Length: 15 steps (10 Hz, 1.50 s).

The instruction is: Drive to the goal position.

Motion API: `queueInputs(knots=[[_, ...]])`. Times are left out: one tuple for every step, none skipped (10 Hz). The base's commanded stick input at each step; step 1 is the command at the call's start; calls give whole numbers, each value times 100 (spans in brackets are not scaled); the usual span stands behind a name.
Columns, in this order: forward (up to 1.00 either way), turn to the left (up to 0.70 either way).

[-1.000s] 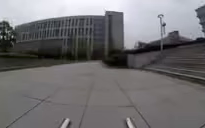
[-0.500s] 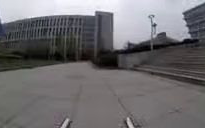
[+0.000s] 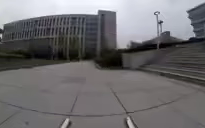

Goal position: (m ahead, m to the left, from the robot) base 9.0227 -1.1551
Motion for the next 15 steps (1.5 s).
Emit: queueInputs(knots=[[100, 0], [100, 0], [100, 0], [100, 0], [100, 0], [100, 0], [100, 0], [100, 0], [100, 0], [100, 0], [100, 0], [100, 0], [100, 0], [100, 0], [100, 0]])
